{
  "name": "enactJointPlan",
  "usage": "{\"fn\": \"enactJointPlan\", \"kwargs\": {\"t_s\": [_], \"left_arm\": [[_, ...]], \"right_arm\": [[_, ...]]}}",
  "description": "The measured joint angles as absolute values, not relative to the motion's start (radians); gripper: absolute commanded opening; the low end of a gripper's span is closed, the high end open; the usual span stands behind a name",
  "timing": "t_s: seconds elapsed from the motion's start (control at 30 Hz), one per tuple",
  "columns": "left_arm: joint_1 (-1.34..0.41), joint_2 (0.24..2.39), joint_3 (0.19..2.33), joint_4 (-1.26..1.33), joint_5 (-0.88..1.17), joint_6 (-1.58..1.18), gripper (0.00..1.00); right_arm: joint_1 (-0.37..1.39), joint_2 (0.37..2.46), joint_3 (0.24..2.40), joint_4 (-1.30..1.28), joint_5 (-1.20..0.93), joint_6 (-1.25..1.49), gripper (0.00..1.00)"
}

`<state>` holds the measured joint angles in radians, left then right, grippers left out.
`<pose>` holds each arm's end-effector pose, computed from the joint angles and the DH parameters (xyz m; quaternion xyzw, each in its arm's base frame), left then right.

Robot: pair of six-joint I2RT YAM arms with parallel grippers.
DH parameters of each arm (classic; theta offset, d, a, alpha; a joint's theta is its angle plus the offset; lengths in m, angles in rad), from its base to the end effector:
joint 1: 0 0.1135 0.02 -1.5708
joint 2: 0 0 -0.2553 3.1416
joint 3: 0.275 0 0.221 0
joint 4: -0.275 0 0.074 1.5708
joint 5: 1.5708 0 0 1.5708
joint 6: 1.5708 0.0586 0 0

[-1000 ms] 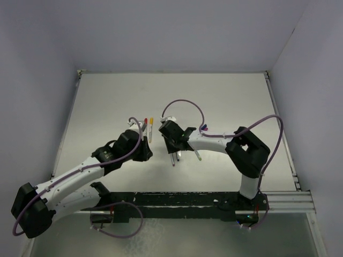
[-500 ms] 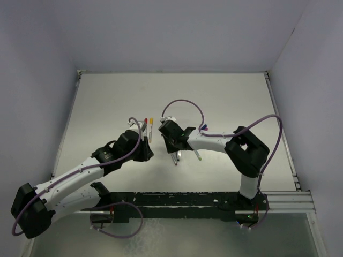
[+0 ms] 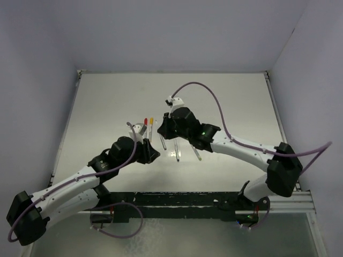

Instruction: Insert the pens into the pen caps

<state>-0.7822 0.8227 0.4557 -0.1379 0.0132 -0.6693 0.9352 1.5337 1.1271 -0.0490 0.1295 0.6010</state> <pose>0.1289 -0.1291 0.2162 0.0519 0.8597 -0.3415 0.3763 0.2128 0.2758 0.2815 -0.1071 0.8407 0.3274 0.4179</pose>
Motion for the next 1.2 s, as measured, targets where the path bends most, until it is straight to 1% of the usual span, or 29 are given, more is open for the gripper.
{"fn": "enactJointPlan", "kwargs": {"t_s": [0.1, 0.23, 0.43, 0.8, 1.07, 1.17, 1.2], "left_arm": [[-0.786, 0.811, 0.435, -0.059, 0.049, -0.669, 0.4], [-0.788, 0.818, 0.434, 0.067, 0.092, -0.669, 0.43], [-0.789, 0.86, 0.434, 0.22, 0.147, -0.674, 0.44], [-0.794, 0.877, 0.434, 0.31, 0.175, -0.705, 0.45], [-0.794, 0.898, 0.434, 0.35, 0.161, -0.723, 0.4], [-0.794, 0.898, 0.434, 0.362, 0.144, -0.723, 0.35], [-0.794, 0.898, 0.434, 0.364, 0.136, -0.724, 0.32]], "right_arm": [[0.935, 1.429, 1.081, 0.03, 0.12, 0.618, 0.0], [0.935, 1.338, 0.997, 0.11, 0.109, 0.646, 0.0], [0.933, 1.284, 0.917, 0.134, 0.108, 0.661, 0.0], [0.932, 1.238, 0.896, 0.171, 0.11, 0.664, 0.0], [0.932, 1.234, 0.873, 0.218, 0.105, 0.676, 0.0], [0.932, 1.227, 0.854, 0.23, 0.093, 0.686, 0.0], [0.932, 1.223, 0.849, 0.232, 0.089, 0.689, 0.0]]}}
